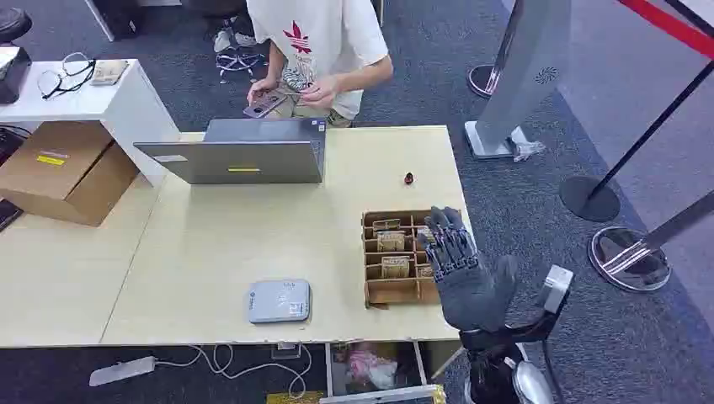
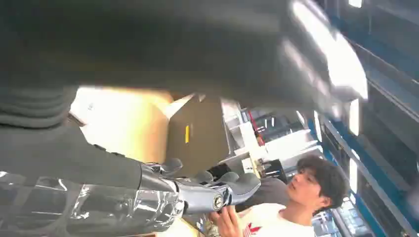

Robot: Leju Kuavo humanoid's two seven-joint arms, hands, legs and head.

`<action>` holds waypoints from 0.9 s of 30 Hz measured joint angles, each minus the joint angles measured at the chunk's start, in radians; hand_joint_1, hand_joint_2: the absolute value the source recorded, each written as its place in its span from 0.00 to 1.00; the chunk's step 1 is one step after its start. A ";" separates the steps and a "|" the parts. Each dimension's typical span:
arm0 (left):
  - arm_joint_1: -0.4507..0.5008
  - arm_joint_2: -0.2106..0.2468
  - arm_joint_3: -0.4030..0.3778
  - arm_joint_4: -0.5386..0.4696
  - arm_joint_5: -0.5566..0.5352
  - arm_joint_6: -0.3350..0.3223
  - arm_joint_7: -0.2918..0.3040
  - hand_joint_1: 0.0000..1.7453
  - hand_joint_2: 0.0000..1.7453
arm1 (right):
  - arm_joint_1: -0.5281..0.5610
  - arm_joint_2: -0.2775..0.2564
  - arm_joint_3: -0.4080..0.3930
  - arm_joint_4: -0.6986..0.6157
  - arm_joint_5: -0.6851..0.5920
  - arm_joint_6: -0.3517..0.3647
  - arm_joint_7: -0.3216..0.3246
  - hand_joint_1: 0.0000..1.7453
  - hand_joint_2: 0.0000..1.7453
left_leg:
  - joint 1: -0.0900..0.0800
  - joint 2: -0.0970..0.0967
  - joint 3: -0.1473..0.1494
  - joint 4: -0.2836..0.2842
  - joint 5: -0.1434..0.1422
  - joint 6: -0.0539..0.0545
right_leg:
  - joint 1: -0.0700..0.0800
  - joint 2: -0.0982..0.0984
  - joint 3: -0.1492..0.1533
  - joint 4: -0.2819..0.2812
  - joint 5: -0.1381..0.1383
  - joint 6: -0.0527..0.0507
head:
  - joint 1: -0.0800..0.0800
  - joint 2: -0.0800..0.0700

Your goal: Pass the card to the sensor for recognition and then transmit it.

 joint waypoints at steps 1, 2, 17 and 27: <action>0.000 0.000 0.000 0.000 0.000 0.000 0.000 0.00 0.00 | -0.001 0.000 0.001 -0.001 0.002 0.001 0.003 0.00 1.00 | 0.000 0.000 0.000 0.000 0.000 0.000 | 0.000 0.000 0.000 0.000 0.000 0.000 | 0.000 0.000; 0.000 0.000 0.000 0.000 0.002 0.000 0.000 0.00 0.00 | -0.001 0.000 0.002 -0.001 0.006 0.002 0.011 0.00 1.00 | 0.000 0.000 0.000 0.000 0.000 0.000 | 0.000 0.000 0.000 0.000 0.000 0.000 | 0.000 0.000; 0.000 0.003 0.010 0.000 0.015 0.006 0.002 0.00 0.00 | -0.038 0.000 0.026 0.006 0.050 0.004 0.026 0.00 1.00 | 0.000 0.000 0.000 0.000 0.000 0.000 | 0.000 0.000 0.000 0.000 0.000 0.000 | 0.000 0.000; -0.001 0.005 0.023 0.000 -0.001 0.006 0.021 0.00 0.00 | -0.131 0.000 0.097 0.026 0.479 -0.280 0.012 0.00 1.00 | 0.000 0.001 0.000 0.000 0.000 0.000 | 0.000 0.001 0.000 0.000 0.000 0.000 | 0.000 0.000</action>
